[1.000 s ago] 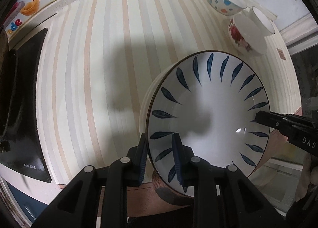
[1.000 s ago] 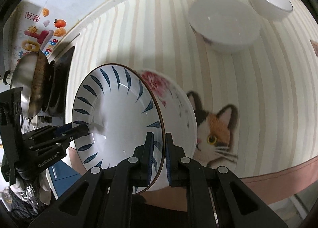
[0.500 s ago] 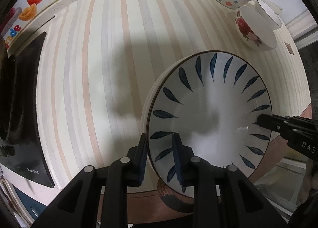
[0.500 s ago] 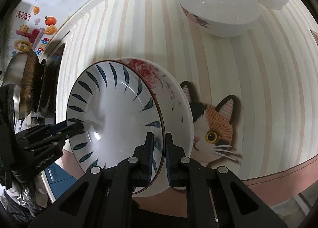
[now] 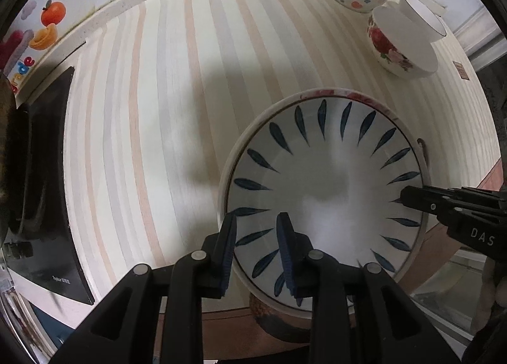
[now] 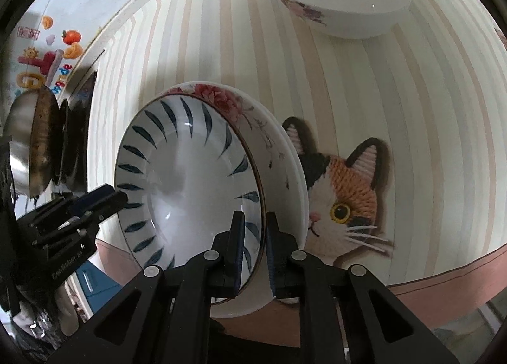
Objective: Organize plates and bowls
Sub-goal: 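Lower the plate stack onto the cat mat and open both grippers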
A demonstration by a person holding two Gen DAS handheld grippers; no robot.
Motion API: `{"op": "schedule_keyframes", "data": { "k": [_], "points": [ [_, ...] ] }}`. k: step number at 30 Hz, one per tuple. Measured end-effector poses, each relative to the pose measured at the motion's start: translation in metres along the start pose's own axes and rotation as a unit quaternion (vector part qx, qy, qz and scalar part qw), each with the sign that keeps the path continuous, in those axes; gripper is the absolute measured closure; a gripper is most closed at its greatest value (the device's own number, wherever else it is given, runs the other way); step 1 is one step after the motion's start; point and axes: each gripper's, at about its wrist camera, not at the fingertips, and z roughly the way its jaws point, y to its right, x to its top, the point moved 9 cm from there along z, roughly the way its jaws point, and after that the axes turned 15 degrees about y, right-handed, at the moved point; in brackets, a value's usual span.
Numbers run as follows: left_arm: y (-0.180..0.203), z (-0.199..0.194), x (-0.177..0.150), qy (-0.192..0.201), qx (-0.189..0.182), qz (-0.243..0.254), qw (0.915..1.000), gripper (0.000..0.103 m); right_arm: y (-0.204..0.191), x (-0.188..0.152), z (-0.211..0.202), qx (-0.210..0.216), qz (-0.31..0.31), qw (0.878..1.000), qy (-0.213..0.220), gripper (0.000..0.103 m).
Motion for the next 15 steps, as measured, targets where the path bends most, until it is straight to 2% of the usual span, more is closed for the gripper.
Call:
{"op": "schedule_keyframes", "data": {
  "k": [6, 12, 15],
  "points": [
    [0.001, -0.013, -0.007, 0.012, 0.017, -0.013, 0.9997, 0.079, -0.001, 0.006, -0.009, -0.012, 0.002, 1.0, 0.014, 0.086],
    [0.002, -0.052, -0.011, 0.038, 0.012, -0.027, 0.9988, 0.079, -0.022, 0.007, -0.05, -0.023, -0.03, 0.998, 0.057, 0.085],
    [0.004, -0.08, -0.009, 0.06, 0.002, -0.031, 0.9977, 0.072, -0.036, 0.003, -0.073, -0.026, -0.044, 0.996, 0.076, 0.067]
  ]
}}
